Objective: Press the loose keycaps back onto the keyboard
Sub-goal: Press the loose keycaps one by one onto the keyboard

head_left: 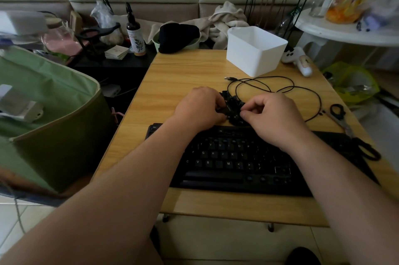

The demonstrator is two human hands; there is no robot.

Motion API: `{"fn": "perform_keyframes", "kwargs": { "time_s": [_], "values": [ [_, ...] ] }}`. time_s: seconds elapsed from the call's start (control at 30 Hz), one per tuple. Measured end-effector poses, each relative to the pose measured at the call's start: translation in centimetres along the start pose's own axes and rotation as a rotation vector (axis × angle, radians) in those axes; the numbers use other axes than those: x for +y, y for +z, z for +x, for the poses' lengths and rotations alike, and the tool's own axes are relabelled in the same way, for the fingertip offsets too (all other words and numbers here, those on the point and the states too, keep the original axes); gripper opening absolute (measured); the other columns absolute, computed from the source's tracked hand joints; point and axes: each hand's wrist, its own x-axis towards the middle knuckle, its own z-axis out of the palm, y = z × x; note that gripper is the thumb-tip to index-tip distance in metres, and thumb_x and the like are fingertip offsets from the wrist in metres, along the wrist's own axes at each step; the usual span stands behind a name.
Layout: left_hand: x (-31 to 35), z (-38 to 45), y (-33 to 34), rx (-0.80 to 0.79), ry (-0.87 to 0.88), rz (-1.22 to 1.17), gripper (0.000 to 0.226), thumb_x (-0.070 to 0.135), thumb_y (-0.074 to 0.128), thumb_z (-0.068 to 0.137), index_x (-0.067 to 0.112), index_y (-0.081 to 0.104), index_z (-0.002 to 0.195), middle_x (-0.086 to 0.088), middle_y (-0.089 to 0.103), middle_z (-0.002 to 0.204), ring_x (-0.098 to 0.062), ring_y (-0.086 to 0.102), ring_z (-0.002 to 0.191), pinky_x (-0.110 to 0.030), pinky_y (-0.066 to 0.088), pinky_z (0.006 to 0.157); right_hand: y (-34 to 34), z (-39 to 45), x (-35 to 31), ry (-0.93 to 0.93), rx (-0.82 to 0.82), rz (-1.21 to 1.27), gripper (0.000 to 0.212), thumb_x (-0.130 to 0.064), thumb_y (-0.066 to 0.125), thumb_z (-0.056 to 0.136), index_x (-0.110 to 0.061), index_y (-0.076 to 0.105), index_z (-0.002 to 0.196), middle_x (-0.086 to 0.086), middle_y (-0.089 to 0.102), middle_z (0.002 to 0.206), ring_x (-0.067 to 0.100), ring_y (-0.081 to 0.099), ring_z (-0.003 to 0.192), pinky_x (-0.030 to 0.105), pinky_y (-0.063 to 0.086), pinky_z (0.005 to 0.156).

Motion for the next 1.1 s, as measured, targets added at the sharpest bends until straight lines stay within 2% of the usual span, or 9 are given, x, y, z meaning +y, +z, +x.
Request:
{"fn": "perform_keyframes", "kwargs": {
  "time_s": [0.27,0.5,0.6,0.67,0.77,0.87,0.97,1.03,1.1],
  "values": [
    [-0.1,0.0,0.5,0.029,-0.049,0.042,0.024,0.043,0.075,0.089,0.029,0.076,0.109,0.009,0.069,0.102,-0.012,0.064,0.091,-0.031,0.059,0.077,0.2,-0.2,-0.1,-0.008,-0.007,0.001,0.008,-0.027,0.077,0.091,-0.032,0.078,0.085,-0.015,0.068,0.079,0.001,0.061,0.076,0.019,0.044,0.062],
    [0.5,-0.1,0.3,0.102,-0.061,0.089,0.024,0.046,0.075,0.083,0.029,0.075,0.099,0.008,0.065,0.097,-0.014,0.062,0.087,-0.029,0.053,0.065,0.1,-0.2,0.1,-0.003,-0.006,0.011,0.009,-0.027,0.076,0.091,-0.034,0.077,0.087,-0.014,0.068,0.08,0.002,0.062,0.076,0.019,0.045,0.062],
    [1.0,-0.6,-0.4,0.158,-0.034,0.05,0.024,0.048,0.074,0.081,0.03,0.075,0.097,0.01,0.064,0.095,-0.011,0.062,0.084,-0.028,0.054,0.061,0.0,-0.2,0.1,-0.024,0.007,0.05,0.012,-0.026,0.075,0.092,-0.036,0.076,0.099,-0.016,0.068,0.083,0.0,0.061,0.075,0.016,0.041,0.061],
    [1.5,-1.3,-0.6,0.181,-0.016,-0.027,0.024,0.048,0.075,0.08,0.032,0.076,0.098,0.012,0.064,0.092,-0.009,0.062,0.083,-0.031,0.058,0.064,0.0,-0.2,0.0,-0.04,0.028,0.098,0.023,-0.028,0.075,0.093,-0.036,0.073,0.114,-0.02,0.069,0.088,-0.002,0.063,0.08,0.015,0.043,0.064],
    [2.2,-2.5,-0.6,0.199,-0.01,-0.105,0.026,0.052,0.073,0.08,0.035,0.075,0.1,0.016,0.067,0.089,-0.007,0.064,0.085,-0.033,0.06,0.069,0.1,0.0,0.0,-0.038,0.065,0.218,0.032,-0.033,0.074,0.093,-0.038,0.069,0.124,-0.021,0.071,0.094,0.001,0.066,0.087,0.022,0.05,0.071],
    [2.8,-3.0,-0.5,0.2,0.017,-0.158,0.024,0.048,0.073,0.081,0.036,0.072,0.101,0.019,0.07,0.085,-0.004,0.067,0.083,-0.033,0.061,0.072,0.3,0.2,0.2,-0.031,0.137,0.312,0.018,-0.029,0.074,0.093,-0.037,0.074,0.109,-0.016,0.074,0.092,0.005,0.069,0.085,0.033,0.059,0.078],
    [3.3,-3.2,-0.6,0.113,0.014,-0.277,0.019,0.038,0.079,0.085,0.035,0.071,0.102,0.019,0.072,0.083,0.004,0.067,0.079,-0.02,0.057,0.071,0.1,0.2,0.5,-0.016,0.195,0.384,0.017,-0.02,0.074,0.091,-0.036,0.077,0.091,-0.013,0.076,0.087,0.006,0.072,0.084,0.04,0.062,0.083],
    [3.5,-3.5,-0.6,0.044,-0.023,-0.415,0.014,0.037,0.08,0.088,0.035,0.071,0.099,0.017,0.075,0.085,0.006,0.068,0.078,-0.013,0.052,0.066,-0.3,0.1,0.8,-0.015,0.189,0.405,0.02,-0.017,0.074,0.091,-0.037,0.077,0.089,-0.015,0.077,0.087,0.005,0.072,0.084,0.04,0.062,0.086],
    [3.8,-3.9,-0.6,-0.007,-0.057,-0.579,0.007,0.034,0.076,0.093,0.032,0.074,0.099,0.014,0.078,0.086,0.003,0.07,0.077,-0.018,0.052,0.068,-0.9,-0.2,1.1,-0.026,0.166,0.4,0.021,-0.016,0.073,0.093,-0.036,0.078,0.091,-0.016,0.077,0.088,0.003,0.072,0.085,0.037,0.062,0.087]
  ]
}}
